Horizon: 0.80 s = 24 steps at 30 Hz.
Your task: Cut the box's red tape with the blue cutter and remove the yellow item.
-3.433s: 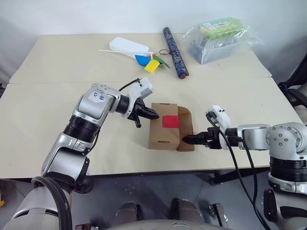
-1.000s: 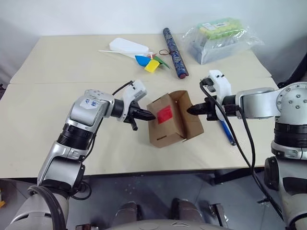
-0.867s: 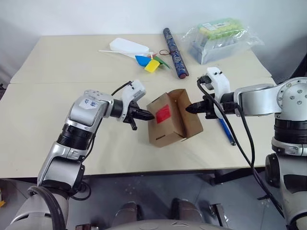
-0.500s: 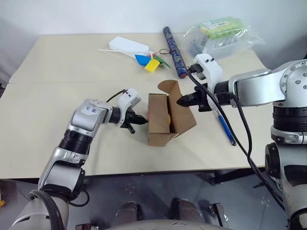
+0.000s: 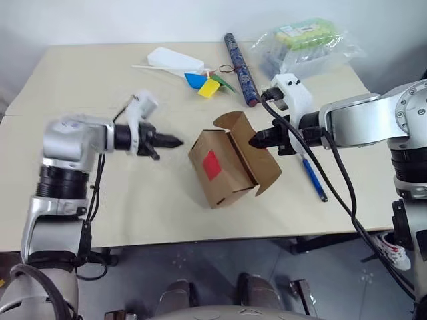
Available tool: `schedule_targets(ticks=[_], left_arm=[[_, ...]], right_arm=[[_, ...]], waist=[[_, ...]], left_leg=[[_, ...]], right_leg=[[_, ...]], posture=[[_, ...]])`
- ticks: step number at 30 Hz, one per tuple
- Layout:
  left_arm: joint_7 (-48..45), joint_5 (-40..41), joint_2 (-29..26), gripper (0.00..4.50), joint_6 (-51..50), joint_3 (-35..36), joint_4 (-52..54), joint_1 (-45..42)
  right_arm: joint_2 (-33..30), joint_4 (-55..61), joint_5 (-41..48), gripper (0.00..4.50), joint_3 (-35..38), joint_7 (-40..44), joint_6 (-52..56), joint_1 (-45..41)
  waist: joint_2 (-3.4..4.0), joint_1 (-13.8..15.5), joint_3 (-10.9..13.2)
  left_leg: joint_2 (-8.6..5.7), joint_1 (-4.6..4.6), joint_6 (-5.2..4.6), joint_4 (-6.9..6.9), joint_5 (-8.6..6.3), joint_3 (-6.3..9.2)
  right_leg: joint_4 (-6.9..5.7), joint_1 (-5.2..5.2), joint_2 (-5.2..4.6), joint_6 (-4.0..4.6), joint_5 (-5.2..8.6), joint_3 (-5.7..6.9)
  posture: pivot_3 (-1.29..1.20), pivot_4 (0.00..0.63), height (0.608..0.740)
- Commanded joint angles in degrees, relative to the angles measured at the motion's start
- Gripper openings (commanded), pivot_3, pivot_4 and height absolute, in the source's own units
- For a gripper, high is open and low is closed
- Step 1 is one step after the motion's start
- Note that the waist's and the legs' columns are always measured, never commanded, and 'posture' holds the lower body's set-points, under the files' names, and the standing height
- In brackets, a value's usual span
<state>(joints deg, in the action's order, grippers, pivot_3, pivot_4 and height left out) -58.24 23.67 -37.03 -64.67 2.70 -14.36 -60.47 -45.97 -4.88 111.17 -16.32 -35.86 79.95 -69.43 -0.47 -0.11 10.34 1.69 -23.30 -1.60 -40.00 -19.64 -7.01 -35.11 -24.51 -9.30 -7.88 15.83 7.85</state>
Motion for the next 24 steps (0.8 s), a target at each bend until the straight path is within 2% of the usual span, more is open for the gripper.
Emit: schedule_targets(ticks=[1, 4, 8, 13, 19, 24], left_arm=[[1.0, 5.5, 1.8, 0.0, -2.1, 4.2, 3.2, -2.7], [2.3, 8.8, 3.9, 0.0, -4.4, 5.7, 5.3, -4.5], [2.1, 10.9, 5.2, 0.0, -6.7, 2.1, 9.3, -3.5], [-0.8, 10.2, 0.6, 0.0, -6.6, -6.7, 14.7, 4.1], [-1.7, 11.2, -2.6, 0.0, -7.1, -8.8, 15.4, 6.1], [-1.8, 6.7, -3.9, 0.0, -2.0, -14.8, 13.5, 9.0]], right_arm=[[-1.0, 1.2, 1.8, 0.01, -1.0, 0.4, -0.8, -1.8], [-1.2, 1.1, 1.8, 0.01, -1.6, 0.6, -1.1, -2.3], [-1.4, 1.1, 1.8, 0.01, -2.0, 0.7, -1.3, -2.8], [-1.5, 1.2, 1.8, 0.01, -2.3, 0.4, -1.8, -3.2], [-2.1, 1.1, 1.8, 0.01, -2.6, 0.3, -1.9, -3.4], [-2.3, 0.9, 1.8, 0.01, -2.8, 0.5, -1.6, -3.5]], waist=[[0.0, 0.0, 0.0], [-0.01, -0.1, 0.0], [-0.01, -0.1, 0.0], [-0.01, -0.4, 0.0], [-0.02, -0.1, 0.0], [-0.02, 0.1, 0.0]], left_leg=[[-0.01, 0.0, 0.0, 0.01, 0.0, 0.0], [-0.04, 0.0, 0.0, 0.03, 0.0, 0.0], [-0.03, 0.0, 0.0, 0.03, 0.0, -0.02], [-0.03, 0.04, 0.0, 0.06, 0.0, -0.02], [-0.01, -0.02, 0.02, 0.01, 0.0, -0.02], [-0.02, -0.02, 0.02, 0.0, 0.0, -0.06]], right_leg=[[0.0, 0.01, -0.01, -0.01, -0.01, 0.01], [0.0, 0.0, 0.0, -0.02, -0.01, 0.02], [0.01, 0.0, 0.01, -0.02, -0.01, 0.02], [0.0, -0.02, 0.02, -0.02, -0.01, -0.02], [0.02, -0.08, 0.05, -0.01, -0.01, -0.09], [0.02, -0.06, 0.05, -0.01, -0.01, -0.07]], posture=[[0.0, 0.15, 0.74], [0.0, 0.15, 0.74], [0.0, 0.15, 0.74], [0.0, 0.15, 0.74], [0.0, 0.15, 0.74], [0.0, 0.15, 0.74]])
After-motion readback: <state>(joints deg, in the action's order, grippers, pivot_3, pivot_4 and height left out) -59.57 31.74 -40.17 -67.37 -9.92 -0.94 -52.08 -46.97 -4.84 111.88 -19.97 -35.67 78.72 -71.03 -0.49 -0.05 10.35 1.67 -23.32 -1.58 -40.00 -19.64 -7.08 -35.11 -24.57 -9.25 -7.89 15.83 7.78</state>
